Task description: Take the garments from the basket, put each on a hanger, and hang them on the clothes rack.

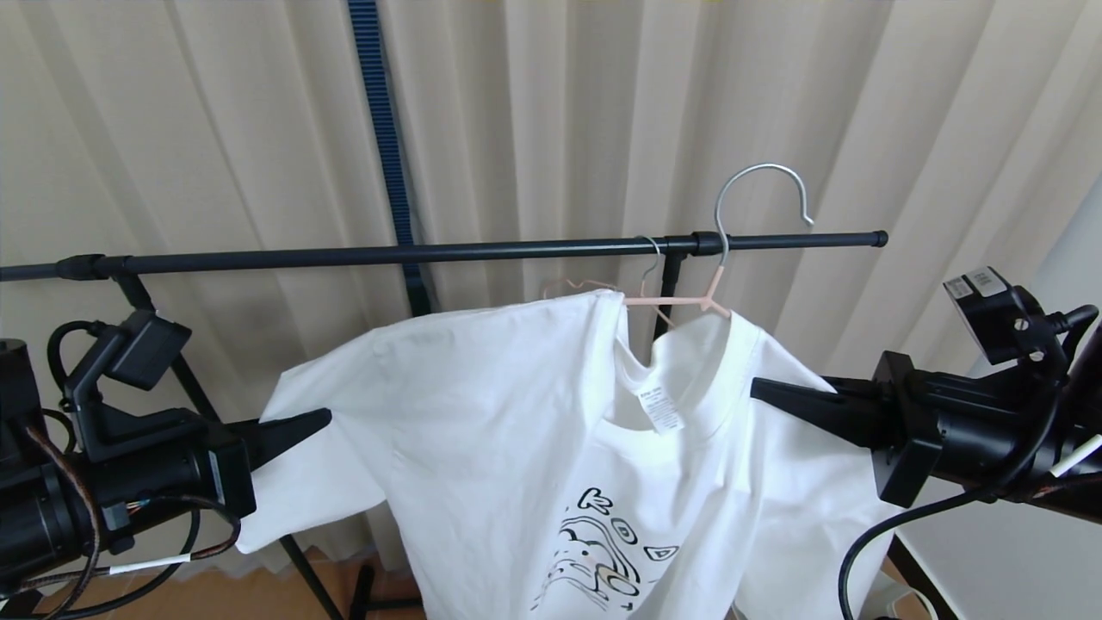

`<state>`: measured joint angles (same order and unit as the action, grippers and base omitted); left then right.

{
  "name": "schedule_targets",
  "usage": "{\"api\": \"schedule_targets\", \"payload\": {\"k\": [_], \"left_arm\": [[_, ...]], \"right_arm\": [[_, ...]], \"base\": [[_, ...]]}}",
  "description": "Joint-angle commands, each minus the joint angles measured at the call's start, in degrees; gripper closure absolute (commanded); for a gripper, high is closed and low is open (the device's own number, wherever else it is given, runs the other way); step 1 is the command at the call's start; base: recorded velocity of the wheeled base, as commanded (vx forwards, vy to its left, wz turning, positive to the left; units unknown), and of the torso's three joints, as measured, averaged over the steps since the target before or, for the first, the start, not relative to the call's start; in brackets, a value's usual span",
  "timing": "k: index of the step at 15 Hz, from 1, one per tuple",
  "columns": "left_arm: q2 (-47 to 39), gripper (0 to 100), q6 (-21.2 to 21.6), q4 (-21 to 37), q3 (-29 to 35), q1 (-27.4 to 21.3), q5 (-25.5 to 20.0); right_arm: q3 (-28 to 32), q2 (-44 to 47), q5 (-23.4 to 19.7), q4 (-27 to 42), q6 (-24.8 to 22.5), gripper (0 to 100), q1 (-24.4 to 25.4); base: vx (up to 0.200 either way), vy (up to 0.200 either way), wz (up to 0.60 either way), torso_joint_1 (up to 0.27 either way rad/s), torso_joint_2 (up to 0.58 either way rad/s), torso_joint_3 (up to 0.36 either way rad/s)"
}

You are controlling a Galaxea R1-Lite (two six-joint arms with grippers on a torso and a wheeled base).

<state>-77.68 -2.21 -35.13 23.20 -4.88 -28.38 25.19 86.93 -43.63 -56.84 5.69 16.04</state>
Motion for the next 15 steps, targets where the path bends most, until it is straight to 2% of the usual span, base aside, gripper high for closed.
{"api": "schedule_targets", "payload": {"k": [1,11,12,15], "left_arm": [[0.7,100,0.0,0.0,-0.7,0.2,0.0],[0.9,100,0.0,0.0,-1.6,0.6,0.0],[1.0,0,0.0,0.0,-1.7,0.6,0.0],[3.9,0,-0.1,0.1,-1.8,0.3,-0.8]], "right_arm": [[0.1,0.2,-0.2,0.0,0.1,100,-0.6],[0.4,0.1,-0.8,0.0,0.2,100,-1.8],[0.5,0.2,-0.8,0.0,0.2,100,-1.8],[0.4,0.3,-0.8,0.0,0.1,100,-1.8]], "base": [[0.000,0.000,0.00,0.000,0.00,0.000],[0.000,0.000,0.00,0.000,0.00,0.000],[0.000,0.000,0.00,0.000,0.00,0.000],[0.000,0.000,0.00,0.000,0.00,0.000]]}}
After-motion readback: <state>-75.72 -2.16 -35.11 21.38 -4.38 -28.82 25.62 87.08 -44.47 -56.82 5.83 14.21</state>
